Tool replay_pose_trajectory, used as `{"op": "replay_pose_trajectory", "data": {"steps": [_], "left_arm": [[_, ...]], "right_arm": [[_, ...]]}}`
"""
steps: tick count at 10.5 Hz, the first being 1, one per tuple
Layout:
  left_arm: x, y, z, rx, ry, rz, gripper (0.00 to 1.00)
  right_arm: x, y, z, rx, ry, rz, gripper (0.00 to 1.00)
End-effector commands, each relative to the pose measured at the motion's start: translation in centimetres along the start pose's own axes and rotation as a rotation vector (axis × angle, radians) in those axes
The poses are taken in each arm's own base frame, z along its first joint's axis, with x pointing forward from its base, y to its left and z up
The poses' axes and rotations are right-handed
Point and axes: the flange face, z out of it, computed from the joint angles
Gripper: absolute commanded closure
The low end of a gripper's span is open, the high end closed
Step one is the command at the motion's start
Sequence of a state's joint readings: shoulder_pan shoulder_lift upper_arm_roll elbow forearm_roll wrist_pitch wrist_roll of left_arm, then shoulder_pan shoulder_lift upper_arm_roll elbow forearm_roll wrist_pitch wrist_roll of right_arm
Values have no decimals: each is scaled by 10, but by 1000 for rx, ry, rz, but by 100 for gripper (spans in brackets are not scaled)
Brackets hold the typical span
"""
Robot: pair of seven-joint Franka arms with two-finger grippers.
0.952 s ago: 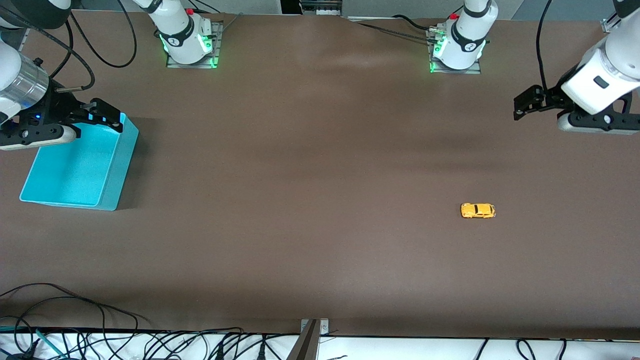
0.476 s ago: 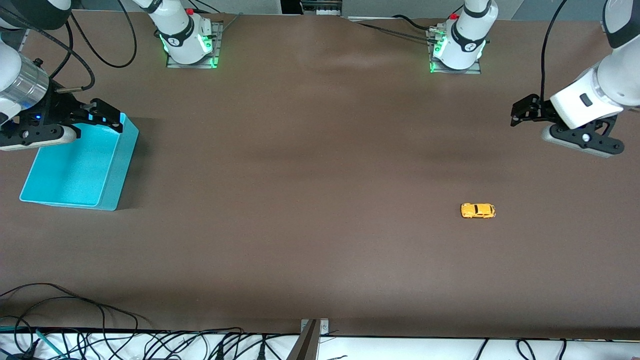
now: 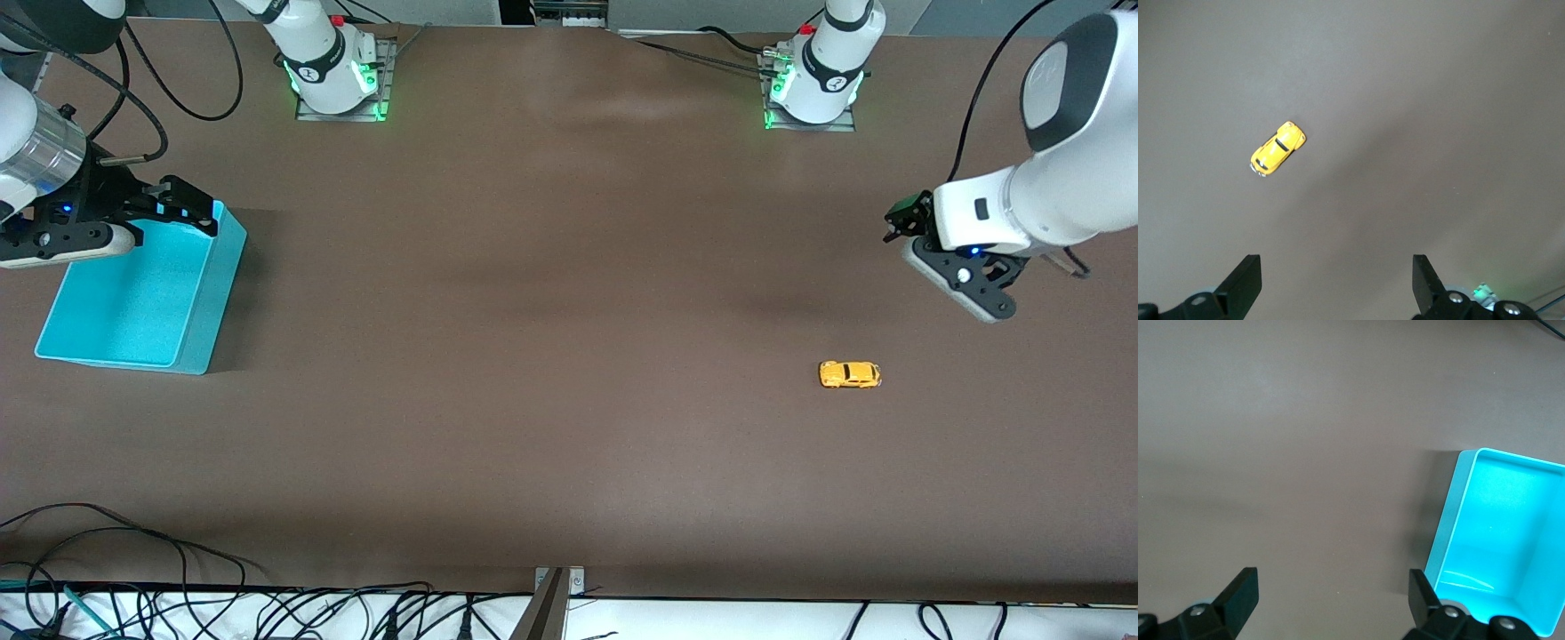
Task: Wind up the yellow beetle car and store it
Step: 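Move the left gripper down over the yellow toy car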
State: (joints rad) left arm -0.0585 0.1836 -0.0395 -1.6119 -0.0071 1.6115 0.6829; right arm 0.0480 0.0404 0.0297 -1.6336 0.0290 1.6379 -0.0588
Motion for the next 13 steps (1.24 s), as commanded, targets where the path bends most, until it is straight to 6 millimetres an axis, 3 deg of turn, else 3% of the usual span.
{"op": "replay_pose_trajectory", "data": {"steps": [1, 3, 6, 8, 11, 13], "left_arm": [[13, -26, 22, 11, 18, 204, 0], [0, -58, 68, -14, 31, 326, 0], [-11, -78, 119, 59, 75, 520, 0], [-8, -78, 163, 168, 113, 688, 0], [-1, -76, 225, 184, 94, 760, 0], [6, -80, 255, 208, 59, 803, 0]], "right_arm": [[2, 2, -5, 5, 3, -16, 0], [1, 3, -5, 5, 0, -13, 0], [1, 3, -5, 7, 0, -11, 0], [1, 3, -5, 8, 0, -5, 0], [1, 3, -4, 10, -3, -8, 0], [2, 2, -5, 8, 3, -3, 0]]}}
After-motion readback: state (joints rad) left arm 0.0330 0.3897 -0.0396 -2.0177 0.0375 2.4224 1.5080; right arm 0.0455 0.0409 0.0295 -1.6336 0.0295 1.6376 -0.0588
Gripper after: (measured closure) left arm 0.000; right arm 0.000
